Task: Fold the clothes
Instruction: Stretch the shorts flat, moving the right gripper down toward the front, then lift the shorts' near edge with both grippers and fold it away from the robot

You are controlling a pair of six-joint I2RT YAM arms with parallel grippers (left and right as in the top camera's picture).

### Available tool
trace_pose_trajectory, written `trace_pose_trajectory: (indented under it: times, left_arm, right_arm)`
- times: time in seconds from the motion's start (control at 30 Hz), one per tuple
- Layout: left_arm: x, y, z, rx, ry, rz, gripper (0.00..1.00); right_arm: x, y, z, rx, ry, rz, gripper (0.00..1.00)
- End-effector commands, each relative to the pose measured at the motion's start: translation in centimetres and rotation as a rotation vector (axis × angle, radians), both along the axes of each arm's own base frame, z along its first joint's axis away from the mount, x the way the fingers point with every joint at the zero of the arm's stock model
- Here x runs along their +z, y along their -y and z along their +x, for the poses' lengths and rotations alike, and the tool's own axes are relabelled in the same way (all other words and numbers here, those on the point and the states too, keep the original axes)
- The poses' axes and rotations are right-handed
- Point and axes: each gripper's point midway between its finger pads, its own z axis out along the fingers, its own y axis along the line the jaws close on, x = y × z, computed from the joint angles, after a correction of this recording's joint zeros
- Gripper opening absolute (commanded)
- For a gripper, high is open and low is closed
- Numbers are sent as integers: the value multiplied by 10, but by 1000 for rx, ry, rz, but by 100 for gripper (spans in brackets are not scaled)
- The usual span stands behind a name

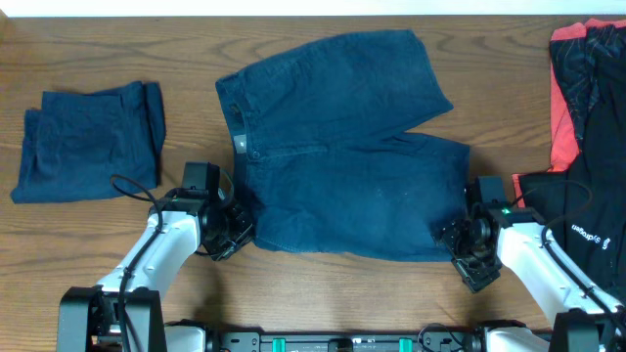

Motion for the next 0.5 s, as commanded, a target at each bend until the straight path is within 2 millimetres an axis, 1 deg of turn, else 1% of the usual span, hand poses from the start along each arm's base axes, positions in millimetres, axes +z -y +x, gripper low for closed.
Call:
trace_pose_trajectory:
  times: [0.0,0.07,0.17,0.2,0.27,0.47]
  left_arm:
    - [-3,-4,-5,-34,4,24,6]
    - [-3,-4,-6,-47,3,25,6]
    - [-3,-4,-9,-67,-3,28,6]
    - [-3,-4,-11,-70,-9,28,6]
    - [-4,-4,-14,-72,-23,29,6]
    - [-4,-5,-21,-121,-32,33,6]
  right_arm:
    - [-11,1,4,-57,48,3,85]
    - [-11,1,7,-56,65,1,80]
    - [-11,1,9,-54,72,3,56]
    - [-11,1,9,-45,71,2,42]
    - [-11,0,9,-16,74,7,1]
    - [-11,-1,10,77,87,12,1]
